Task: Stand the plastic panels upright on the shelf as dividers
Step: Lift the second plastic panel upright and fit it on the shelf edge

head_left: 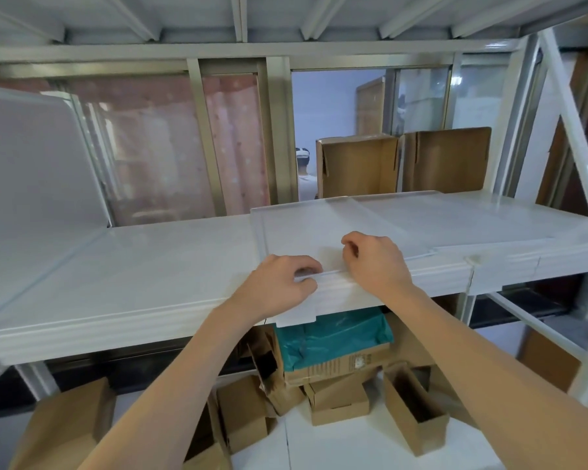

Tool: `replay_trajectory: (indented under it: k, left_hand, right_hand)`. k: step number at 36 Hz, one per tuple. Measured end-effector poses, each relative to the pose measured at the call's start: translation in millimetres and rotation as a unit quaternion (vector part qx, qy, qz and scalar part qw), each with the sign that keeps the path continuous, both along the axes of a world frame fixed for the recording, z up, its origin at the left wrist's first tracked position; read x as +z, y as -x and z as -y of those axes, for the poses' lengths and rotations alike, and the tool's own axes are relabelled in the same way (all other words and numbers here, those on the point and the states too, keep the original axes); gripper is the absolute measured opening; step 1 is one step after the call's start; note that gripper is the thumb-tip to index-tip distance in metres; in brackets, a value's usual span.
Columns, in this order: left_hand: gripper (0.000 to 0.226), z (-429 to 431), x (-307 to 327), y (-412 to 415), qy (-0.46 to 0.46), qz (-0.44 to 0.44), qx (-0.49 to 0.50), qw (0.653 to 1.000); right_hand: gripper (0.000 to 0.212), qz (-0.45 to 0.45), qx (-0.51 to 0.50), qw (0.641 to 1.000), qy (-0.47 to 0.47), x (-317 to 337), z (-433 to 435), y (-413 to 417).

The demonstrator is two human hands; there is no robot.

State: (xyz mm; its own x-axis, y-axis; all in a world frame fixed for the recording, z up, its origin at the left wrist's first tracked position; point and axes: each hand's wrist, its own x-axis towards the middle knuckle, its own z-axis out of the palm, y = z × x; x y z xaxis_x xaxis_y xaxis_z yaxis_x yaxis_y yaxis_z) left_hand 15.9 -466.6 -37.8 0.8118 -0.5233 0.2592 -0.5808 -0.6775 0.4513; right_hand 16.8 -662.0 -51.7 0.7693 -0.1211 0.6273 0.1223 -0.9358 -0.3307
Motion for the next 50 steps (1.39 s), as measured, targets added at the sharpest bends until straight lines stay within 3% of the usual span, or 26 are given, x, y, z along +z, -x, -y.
replay_trajectory:
  k: [5, 8, 18, 30, 35, 50]
  left_hand:
    - [0.049, -8, -7, 9, -0.067, 0.070, 0.135, 0.986]
    - [0.059, -10, -12, 13, -0.105, 0.082, 0.169, 0.977]
    - [0.054, -9, -4, 10, -0.101, 0.066, 0.134, 0.984]
    - [0.043, -25, -2, 11, -0.086, 0.057, 0.104, 0.989]
    - [0.052, -32, -3, 9, -0.066, 0.049, 0.100, 0.992]
    - [0.035, -26, 3, 10, -0.045, 0.033, 0.068, 0.996]
  right_hand:
    - [0.029, 0.001, -0.006, 1.000, 0.028, -2, -3, -2]
    - [0.031, -0.005, 0.001, 0.999, 0.044, -2, -5, -1]
    - [0.032, -0.075, -0.003, 0.996, 0.057, -2, -1, -7]
    - [0.033, -0.074, -0.018, 0.996, 0.054, -3, -1, -8]
    - [0.033, -0.076, -0.023, 0.996, 0.051, -1, -2, -5]
    - [0.034, -0.070, -0.036, 0.996, 0.038, 0, -4, -2]
